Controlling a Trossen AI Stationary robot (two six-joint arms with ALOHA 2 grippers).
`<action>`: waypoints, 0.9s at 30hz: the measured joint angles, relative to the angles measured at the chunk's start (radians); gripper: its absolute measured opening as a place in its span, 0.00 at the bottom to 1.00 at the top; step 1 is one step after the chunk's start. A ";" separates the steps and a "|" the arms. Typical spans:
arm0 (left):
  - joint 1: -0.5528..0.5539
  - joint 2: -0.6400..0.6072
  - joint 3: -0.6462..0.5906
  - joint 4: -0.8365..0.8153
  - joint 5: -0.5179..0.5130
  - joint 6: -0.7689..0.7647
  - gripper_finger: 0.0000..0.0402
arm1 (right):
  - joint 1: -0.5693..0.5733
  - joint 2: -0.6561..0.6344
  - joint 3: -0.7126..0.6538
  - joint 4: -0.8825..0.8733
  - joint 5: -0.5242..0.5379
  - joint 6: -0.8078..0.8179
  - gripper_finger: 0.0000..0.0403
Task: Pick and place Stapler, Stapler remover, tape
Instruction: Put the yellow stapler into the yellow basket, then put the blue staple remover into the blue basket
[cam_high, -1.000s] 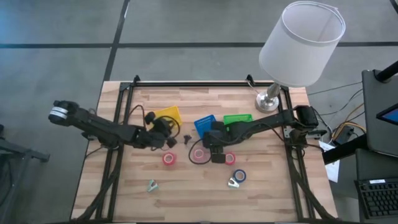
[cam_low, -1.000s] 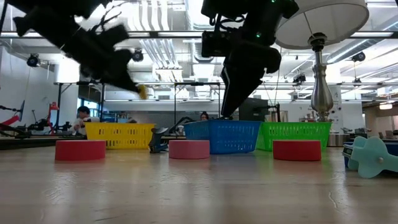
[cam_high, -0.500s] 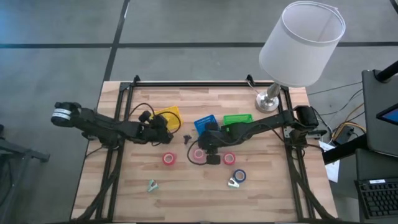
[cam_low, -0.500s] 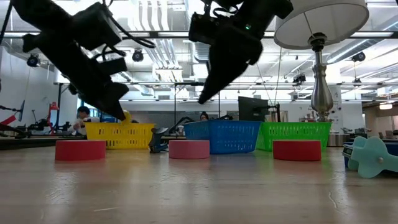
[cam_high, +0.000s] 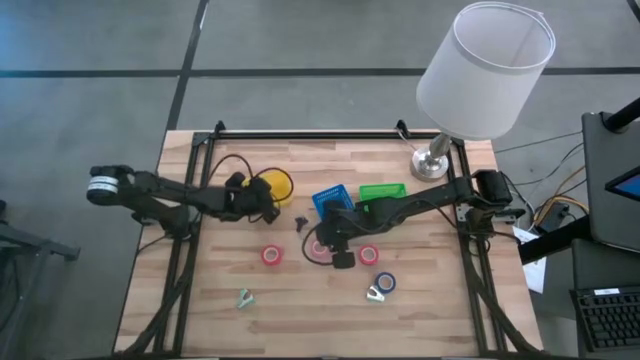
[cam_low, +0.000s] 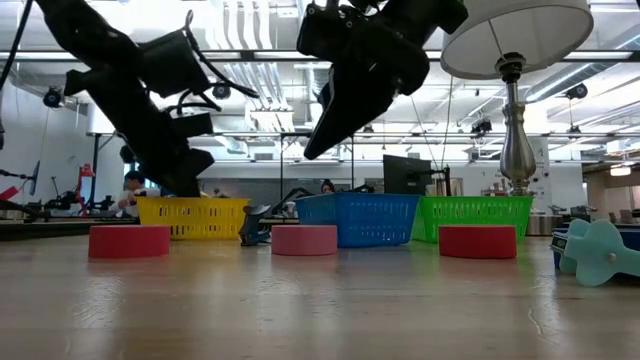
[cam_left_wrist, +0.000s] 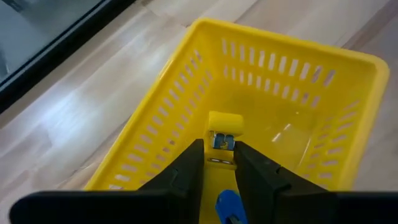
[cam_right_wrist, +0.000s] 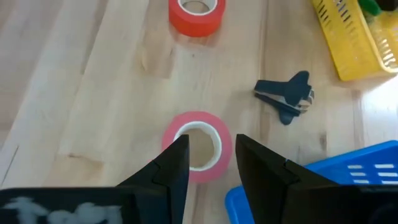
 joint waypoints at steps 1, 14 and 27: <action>0.005 0.000 0.000 0.009 0.006 0.014 0.24 | 0.000 0.000 0.000 0.003 0.000 0.000 0.31; 0.019 0.000 0.000 0.130 0.024 0.154 0.48 | 0.000 0.000 0.000 0.006 0.000 0.000 0.31; -0.084 -0.018 0.115 0.271 0.328 0.244 0.45 | 0.000 0.000 -0.003 0.006 0.001 0.002 0.28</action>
